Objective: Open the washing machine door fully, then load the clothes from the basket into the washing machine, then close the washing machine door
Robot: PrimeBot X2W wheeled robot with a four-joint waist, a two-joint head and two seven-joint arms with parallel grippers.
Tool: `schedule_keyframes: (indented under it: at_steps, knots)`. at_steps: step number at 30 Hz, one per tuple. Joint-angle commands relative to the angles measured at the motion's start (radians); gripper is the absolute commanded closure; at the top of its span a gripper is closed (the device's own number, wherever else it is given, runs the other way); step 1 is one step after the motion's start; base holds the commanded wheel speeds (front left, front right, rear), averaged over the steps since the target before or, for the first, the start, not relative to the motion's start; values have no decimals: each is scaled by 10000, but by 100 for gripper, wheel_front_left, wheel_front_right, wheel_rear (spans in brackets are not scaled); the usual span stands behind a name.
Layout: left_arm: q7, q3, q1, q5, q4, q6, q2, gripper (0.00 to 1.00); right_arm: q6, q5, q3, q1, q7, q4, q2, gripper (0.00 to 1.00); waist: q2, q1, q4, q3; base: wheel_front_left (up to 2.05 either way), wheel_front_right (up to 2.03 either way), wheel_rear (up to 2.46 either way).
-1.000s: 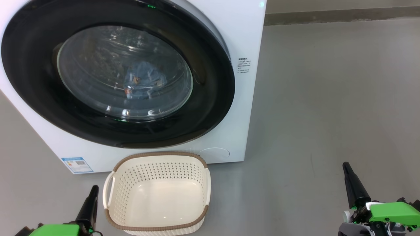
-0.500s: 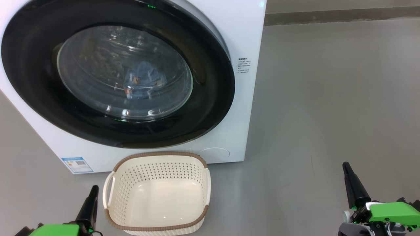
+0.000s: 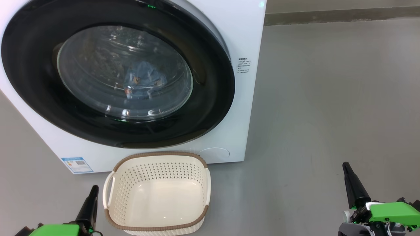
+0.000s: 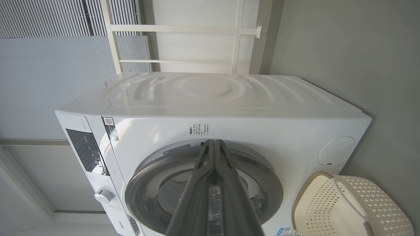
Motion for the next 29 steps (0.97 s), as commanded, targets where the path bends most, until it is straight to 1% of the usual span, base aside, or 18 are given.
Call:
schedule_keyframes:
  at_steps: [1, 29]
  knots:
    - [63, 345, -415, -84, -287, -27, 129, 100, 16, 22, 219, -136, 80, -305, -33, 100, -1, 0, 0, 0, 0, 0, 0]
    - [62, 344, -415, -85, -287, -27, 129, 100, 16, 19, 215, -137, 83, -305, -30, 100, -1, 0, 0, 0, 0, 0, 0]
